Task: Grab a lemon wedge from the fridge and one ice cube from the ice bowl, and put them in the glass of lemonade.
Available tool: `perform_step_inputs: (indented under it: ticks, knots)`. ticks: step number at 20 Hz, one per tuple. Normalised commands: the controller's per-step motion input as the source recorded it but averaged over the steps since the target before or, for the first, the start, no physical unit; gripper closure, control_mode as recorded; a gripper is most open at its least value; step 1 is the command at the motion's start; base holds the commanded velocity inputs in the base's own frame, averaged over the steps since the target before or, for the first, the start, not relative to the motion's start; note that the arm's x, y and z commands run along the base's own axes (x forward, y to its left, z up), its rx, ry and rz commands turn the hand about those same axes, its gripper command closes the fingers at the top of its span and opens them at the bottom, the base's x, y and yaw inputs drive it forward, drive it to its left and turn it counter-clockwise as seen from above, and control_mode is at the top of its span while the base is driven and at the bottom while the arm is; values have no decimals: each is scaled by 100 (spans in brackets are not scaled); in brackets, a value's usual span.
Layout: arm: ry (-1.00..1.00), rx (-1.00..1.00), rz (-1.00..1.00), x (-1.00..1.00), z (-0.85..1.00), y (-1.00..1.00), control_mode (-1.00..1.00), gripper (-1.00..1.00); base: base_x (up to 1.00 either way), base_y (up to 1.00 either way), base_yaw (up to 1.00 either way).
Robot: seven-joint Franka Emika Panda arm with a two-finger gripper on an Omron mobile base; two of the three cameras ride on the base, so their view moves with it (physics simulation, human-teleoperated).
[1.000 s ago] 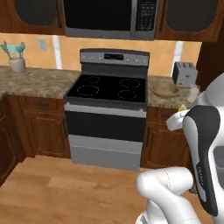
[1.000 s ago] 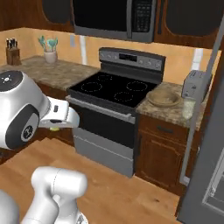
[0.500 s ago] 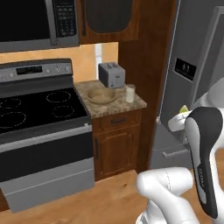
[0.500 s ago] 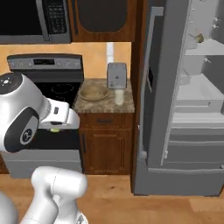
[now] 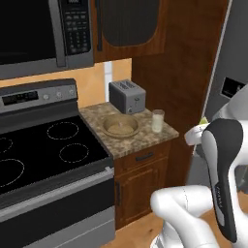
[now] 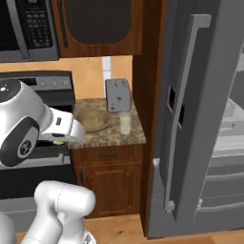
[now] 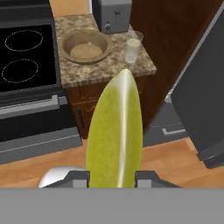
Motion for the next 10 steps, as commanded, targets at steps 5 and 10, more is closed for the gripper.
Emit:
perform_step_inputs:
  ticks: [5,10]
  knots:
    - [0,0,0,0,0,0,100,100,100,0,-27]
    - [0,0,0,0,0,0,100,100,95,-9,-25]
